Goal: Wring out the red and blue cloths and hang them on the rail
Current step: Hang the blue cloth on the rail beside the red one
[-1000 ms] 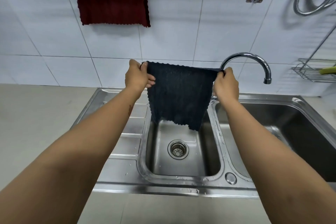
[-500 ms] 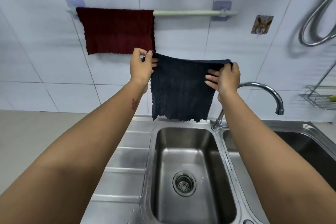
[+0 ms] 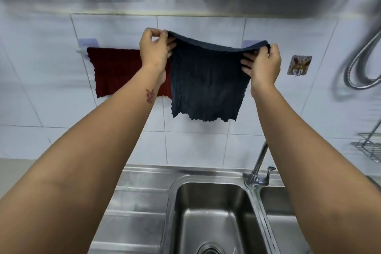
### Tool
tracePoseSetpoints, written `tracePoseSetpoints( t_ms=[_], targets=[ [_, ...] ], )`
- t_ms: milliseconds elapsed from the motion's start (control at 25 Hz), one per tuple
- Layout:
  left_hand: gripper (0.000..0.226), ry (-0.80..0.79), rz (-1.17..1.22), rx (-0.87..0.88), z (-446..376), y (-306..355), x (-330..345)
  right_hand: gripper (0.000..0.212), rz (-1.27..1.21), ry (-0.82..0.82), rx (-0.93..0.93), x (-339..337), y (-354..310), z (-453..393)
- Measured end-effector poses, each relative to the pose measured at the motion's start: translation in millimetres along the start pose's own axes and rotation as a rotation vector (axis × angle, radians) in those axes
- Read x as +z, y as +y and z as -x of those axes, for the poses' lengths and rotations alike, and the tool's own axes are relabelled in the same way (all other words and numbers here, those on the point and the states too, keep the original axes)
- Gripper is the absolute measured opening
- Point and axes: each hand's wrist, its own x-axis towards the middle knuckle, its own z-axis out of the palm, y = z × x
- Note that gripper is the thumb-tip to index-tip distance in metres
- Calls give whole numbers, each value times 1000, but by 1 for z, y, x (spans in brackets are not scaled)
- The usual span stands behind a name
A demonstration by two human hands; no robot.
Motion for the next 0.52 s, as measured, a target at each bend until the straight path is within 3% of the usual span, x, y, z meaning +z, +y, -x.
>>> tracePoseSetpoints(
  t_ms=[200,320,440,520],
  targets=[
    [19,-9,-22,35,-34,18,16,19,383,20,-313,21,-17,-34],
    [16,-55,-110,52,-51,8,18,32,676,-80,-445,25,-12,-44],
    [9,-127,-348,146,-59,-15,11,35,958,-124,-615,22,8,-46],
    [17,-173,-582,236,-56,-25,5,33,1060,-135,-683,20,17,-50]
  ],
)
